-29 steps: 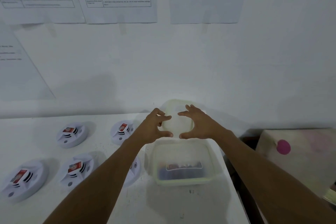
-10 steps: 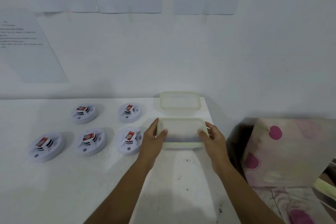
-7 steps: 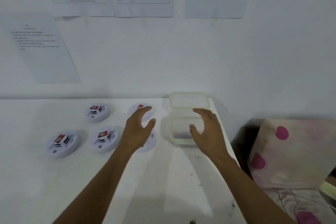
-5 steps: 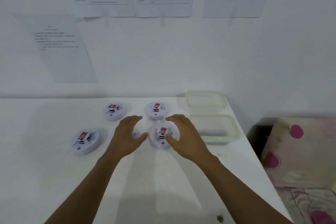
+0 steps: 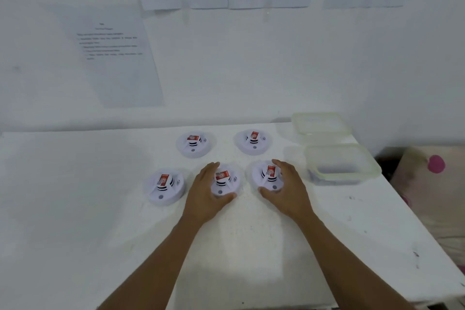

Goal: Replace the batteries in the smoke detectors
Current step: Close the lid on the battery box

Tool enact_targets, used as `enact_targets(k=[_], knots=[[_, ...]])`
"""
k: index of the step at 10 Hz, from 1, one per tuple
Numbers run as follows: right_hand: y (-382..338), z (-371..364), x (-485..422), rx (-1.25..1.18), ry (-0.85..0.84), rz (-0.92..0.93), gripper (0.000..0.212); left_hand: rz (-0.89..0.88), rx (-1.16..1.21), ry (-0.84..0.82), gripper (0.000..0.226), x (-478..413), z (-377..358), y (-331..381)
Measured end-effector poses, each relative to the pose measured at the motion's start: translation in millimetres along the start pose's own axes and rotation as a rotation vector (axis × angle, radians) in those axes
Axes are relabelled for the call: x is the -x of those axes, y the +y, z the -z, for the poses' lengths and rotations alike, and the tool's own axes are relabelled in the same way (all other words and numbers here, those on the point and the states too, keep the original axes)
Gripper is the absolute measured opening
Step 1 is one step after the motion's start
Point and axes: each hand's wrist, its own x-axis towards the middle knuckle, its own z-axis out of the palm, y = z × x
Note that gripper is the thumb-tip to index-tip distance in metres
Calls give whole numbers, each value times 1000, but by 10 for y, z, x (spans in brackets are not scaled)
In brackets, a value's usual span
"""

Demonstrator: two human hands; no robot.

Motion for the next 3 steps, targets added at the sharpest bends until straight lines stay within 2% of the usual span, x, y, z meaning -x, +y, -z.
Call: enact_targets(k=[3], knots=[[12,-16,-6,28,-17,15,89,-24,37,15,104,20,-24,20]])
